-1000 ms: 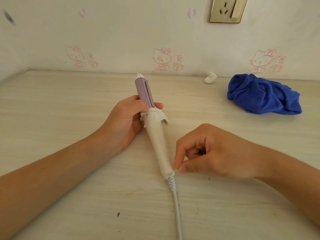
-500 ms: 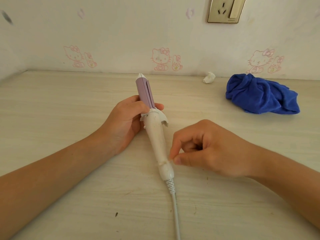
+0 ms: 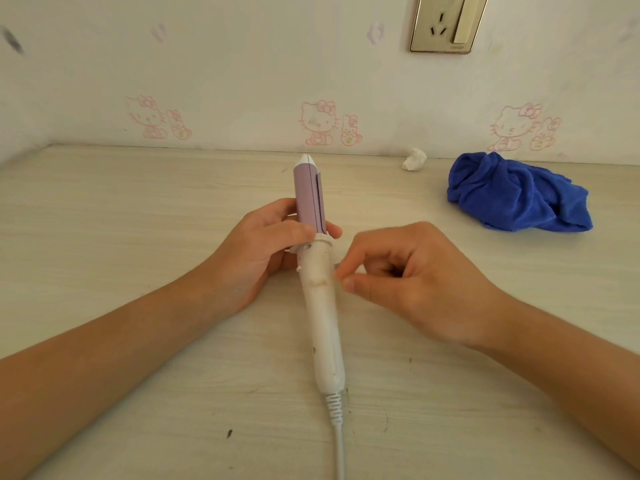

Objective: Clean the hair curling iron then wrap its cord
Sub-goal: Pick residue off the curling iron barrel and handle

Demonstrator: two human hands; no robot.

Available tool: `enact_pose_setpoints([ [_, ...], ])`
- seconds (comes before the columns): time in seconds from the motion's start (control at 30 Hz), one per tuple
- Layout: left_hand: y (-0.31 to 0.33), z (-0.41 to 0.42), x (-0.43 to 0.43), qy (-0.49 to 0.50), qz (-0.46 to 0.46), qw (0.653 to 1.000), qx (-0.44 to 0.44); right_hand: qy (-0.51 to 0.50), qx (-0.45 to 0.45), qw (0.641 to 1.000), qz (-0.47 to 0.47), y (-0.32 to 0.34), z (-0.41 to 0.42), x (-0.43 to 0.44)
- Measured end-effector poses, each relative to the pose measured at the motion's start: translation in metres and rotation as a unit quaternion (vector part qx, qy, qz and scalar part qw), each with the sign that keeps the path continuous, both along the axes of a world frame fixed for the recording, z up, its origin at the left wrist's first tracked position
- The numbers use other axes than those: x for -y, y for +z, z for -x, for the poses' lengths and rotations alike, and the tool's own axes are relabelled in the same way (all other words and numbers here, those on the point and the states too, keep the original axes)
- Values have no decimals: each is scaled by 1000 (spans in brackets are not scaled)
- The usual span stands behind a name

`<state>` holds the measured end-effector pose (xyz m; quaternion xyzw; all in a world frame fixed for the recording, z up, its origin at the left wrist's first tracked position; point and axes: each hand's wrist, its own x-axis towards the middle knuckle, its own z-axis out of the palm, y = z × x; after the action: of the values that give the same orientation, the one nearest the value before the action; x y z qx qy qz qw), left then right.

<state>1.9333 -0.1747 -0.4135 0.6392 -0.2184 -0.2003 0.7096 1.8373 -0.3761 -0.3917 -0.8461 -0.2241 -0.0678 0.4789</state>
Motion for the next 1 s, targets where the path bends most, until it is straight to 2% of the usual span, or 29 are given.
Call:
enact_pose_setpoints([
  [0.1, -1, -2, -1, -8, 1, 1000, -2, -45, 11, 999, -3, 1, -5, 1],
  [0.2, -2, -2, -1, -16, -3, 1000, 1, 20, -38, 999, 8, 3, -2, 2],
  [0.37, -2, -2, -1, -19, 5, 1000, -2, -39, 10, 999, -1, 7, -4, 0],
  [0.5, -2, -1, -2, -15, -4, 1000, 6, 69, -83, 993, 47, 9, 5, 1],
  [0.63, -3, -3, -1, -7, -12, 1000, 4, -32, -9, 999, 41, 8, -1, 0],
  [0.77, -3, -2, -2, -7, -12, 1000, 8, 43, -42, 996, 72, 9, 4, 1],
  [0.9, -5, -3, -1, -1, -6, 1000, 3, -36, 9, 997, 65, 9, -3, 0],
  [1.0, -6, -3, -2, -2, -9, 1000, 6, 17, -20, 997, 77, 9, 2, 2],
])
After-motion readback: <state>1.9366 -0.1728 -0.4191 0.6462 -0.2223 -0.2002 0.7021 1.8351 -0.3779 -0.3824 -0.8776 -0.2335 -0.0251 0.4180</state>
